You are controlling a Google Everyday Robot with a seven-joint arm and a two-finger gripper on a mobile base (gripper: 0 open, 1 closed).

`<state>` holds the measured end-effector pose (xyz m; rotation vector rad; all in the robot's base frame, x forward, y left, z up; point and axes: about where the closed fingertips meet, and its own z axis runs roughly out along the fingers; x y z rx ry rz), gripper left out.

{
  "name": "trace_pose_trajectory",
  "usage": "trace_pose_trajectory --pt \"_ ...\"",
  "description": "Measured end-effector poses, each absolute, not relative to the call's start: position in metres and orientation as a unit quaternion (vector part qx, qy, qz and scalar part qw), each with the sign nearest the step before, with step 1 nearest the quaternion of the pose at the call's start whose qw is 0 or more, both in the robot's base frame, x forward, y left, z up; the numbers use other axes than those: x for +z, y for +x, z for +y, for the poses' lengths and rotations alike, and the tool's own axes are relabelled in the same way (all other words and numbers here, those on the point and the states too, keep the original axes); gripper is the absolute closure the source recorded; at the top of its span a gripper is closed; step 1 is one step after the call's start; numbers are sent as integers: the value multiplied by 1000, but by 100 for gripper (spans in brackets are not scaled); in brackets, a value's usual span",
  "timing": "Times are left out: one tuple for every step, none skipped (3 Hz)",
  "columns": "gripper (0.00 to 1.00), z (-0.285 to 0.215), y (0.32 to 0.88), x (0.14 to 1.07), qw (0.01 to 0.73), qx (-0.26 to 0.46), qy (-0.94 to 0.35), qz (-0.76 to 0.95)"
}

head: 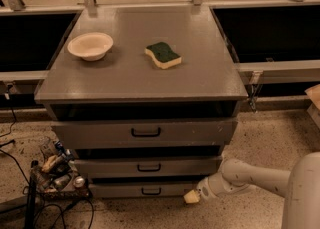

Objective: Open bottom drawer

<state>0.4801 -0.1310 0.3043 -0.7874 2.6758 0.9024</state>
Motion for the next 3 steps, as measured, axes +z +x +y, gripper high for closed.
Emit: trace_pose_trajectory --pt "51 -131 480 304 105 306 -267 908" --pt "28 -131 480 304 105 306 -267 908" --pt "0 -131 480 304 105 306 -267 908"
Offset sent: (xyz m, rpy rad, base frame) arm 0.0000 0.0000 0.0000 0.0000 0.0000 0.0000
